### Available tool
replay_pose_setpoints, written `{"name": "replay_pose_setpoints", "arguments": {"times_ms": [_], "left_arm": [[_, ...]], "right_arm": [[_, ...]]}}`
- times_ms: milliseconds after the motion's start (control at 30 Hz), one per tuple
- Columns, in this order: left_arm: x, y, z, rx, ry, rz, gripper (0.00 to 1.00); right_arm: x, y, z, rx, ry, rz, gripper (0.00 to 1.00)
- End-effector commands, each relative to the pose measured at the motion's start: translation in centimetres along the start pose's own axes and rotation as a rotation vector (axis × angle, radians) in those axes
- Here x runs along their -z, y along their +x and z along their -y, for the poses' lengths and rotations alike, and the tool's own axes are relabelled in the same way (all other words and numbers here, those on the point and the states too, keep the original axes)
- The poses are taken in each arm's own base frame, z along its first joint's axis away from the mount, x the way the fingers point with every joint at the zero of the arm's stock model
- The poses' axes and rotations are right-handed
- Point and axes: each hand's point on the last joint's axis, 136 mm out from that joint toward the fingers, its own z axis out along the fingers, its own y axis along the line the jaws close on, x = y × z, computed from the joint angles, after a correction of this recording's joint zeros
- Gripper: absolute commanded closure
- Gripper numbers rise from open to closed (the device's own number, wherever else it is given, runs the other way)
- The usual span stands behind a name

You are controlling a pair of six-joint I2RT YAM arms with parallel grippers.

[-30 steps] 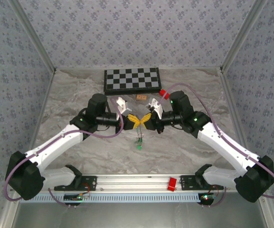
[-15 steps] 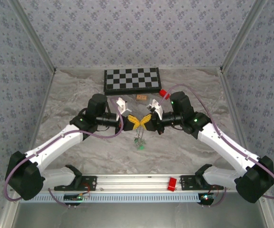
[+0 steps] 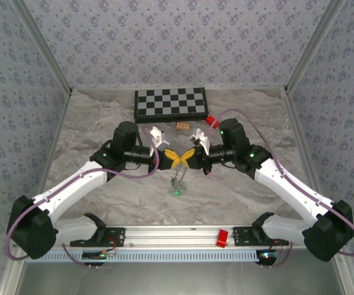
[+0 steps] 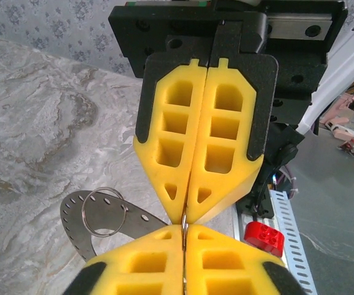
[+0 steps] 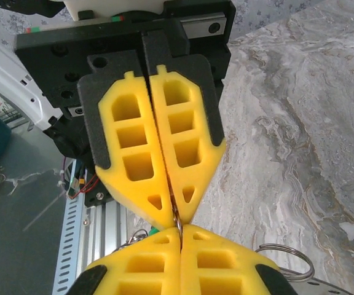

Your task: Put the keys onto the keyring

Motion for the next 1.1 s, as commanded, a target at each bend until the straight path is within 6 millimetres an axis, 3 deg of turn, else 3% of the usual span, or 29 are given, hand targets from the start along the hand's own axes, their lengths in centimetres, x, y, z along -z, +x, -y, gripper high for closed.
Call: {"name": "replay_pose_setpoints", "arguments": {"times_ms": [0,133,433,700,1067], "left_arm": [[0.6,-3.0,0.9,-0.095,0.006,0.086,0.75],[1.3,-3.8,0.5,-0.080,-0.019,0.128,0.67],[2.1,-4.0,-0.2,-0.057,-0.055,0.184,0.67],[2.0,-3.8,0.1,-0.051,-0.035,0.196,0.67],[1.4,-3.3,0.0,-0.022,-0.001,0.177,0.86]], "right_arm": [[-0.2,-0.9,-1.0,-0.002,-0.054,0.035,1.00],[0.7,-2.1,-0.5,0.023,-0.023,0.118,1.00],[2.7,-4.4,-0.4,0.103,0.016,0.306,1.00],[2.9,-5.0,-0.6,0.105,-0.002,0.344,1.00],[3.3,-5.4,-0.7,0.110,0.008,0.371,1.00]]}}
